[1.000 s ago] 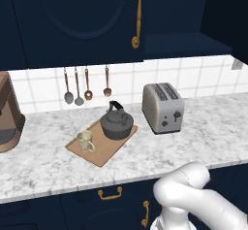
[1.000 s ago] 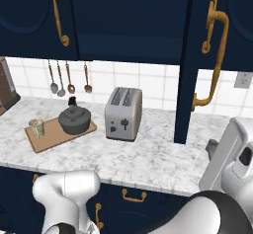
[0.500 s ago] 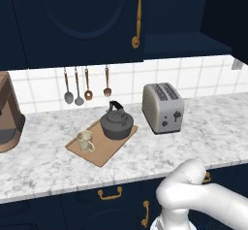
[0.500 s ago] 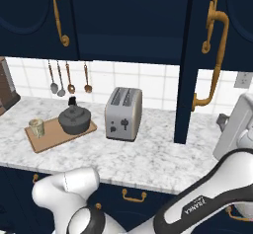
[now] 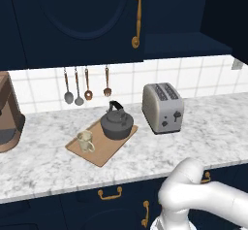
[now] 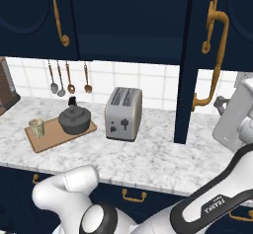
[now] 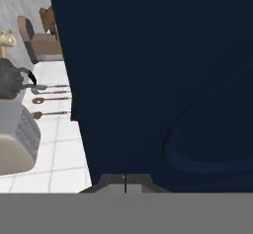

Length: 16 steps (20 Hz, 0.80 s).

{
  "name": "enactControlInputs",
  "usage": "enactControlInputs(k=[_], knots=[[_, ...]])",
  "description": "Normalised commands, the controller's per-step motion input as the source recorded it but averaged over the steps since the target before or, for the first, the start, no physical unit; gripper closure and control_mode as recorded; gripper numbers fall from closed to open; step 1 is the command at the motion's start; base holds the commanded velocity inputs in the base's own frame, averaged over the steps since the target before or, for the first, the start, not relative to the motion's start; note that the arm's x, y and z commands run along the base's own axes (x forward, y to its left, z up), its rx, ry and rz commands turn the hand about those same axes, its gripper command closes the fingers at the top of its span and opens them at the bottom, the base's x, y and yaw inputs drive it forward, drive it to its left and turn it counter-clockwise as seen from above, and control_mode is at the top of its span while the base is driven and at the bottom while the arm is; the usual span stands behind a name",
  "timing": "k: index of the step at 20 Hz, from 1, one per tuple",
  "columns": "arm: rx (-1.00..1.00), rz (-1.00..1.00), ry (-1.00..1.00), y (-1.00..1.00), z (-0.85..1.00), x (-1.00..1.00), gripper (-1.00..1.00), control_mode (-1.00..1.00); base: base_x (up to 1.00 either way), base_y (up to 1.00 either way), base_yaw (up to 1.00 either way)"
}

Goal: Pick the kettle from the counter and place it on the tray. Then pick the mug from the cabinet and place it on the tray. Then close the cabinet doors.

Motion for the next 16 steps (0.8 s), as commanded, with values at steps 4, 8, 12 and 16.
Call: enactControlInputs(k=[4,8,12,16], knots=[[-0.07,0.0,-0.13,1.0,0.35,-0.07,1.0,-1.0,0.0,0.0,0.0],[-0.12,0.0,-0.17,1.0,0.24,-0.12,1.0,-1.0,0.0,0.0,0.0],[-0.17,0.01,-0.16,1.0,0.11,-0.22,1.0,-1.0,0.0,0.0,0.0],[-0.14,0.02,-0.12,1.0,0.0,-0.09,1.0,-1.0,0.0,0.0,0.0]])
